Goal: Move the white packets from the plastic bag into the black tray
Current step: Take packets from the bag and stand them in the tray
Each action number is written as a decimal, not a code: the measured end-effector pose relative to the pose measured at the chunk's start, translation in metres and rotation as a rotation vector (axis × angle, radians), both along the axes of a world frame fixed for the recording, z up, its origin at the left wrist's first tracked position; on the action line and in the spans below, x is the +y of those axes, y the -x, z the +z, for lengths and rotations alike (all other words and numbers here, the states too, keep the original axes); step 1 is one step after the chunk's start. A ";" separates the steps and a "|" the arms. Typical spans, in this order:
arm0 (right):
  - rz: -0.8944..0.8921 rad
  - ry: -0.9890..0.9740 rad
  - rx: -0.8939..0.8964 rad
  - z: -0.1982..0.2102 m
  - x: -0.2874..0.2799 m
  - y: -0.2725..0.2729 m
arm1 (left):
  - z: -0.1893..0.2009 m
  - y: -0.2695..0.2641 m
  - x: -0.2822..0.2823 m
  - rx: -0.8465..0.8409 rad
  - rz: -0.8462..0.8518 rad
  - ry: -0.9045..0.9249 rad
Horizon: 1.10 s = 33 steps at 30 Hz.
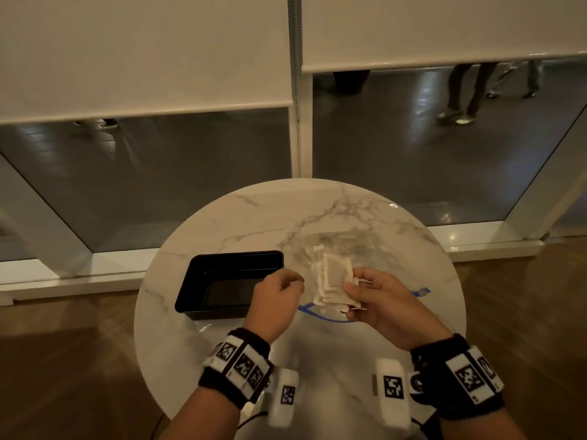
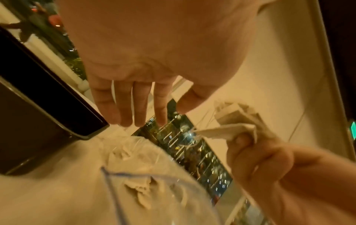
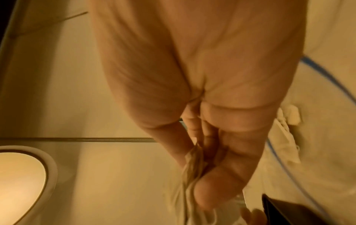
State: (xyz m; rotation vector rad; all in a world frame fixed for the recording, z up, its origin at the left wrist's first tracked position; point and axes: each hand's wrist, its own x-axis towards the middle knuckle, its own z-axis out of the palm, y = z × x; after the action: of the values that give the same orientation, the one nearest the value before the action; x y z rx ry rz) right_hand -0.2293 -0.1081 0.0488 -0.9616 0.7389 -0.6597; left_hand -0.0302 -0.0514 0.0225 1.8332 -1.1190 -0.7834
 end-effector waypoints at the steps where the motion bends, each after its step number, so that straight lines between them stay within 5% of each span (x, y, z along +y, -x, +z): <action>1: 0.024 0.000 -0.025 -0.001 0.004 -0.004 | 0.005 0.000 0.007 0.210 0.039 0.015; 4: 0.098 0.052 -0.032 -0.002 0.020 -0.024 | 0.025 0.001 0.030 0.821 -0.006 -0.057; 6: 0.092 0.141 0.016 -0.005 0.029 -0.038 | 0.029 -0.001 0.042 0.921 -0.088 -0.029; 12: 0.018 0.306 0.170 -0.011 0.051 -0.068 | 0.006 -0.006 0.060 0.663 -0.008 0.208; 19: -0.055 0.025 0.028 -0.035 0.058 -0.088 | 0.008 0.003 0.063 0.745 0.100 0.271; 28: 0.020 -0.003 0.025 -0.038 0.057 -0.086 | 0.006 0.002 0.059 0.735 0.102 0.201; 33: 0.048 -0.128 -0.196 -0.032 0.062 -0.088 | 0.006 0.003 0.059 0.718 0.085 0.176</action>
State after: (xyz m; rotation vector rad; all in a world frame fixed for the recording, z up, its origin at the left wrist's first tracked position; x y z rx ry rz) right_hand -0.1409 -0.0462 0.0166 -0.7824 0.5759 -0.6466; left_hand -0.0332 0.0081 0.0289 1.2726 -0.6118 -1.1303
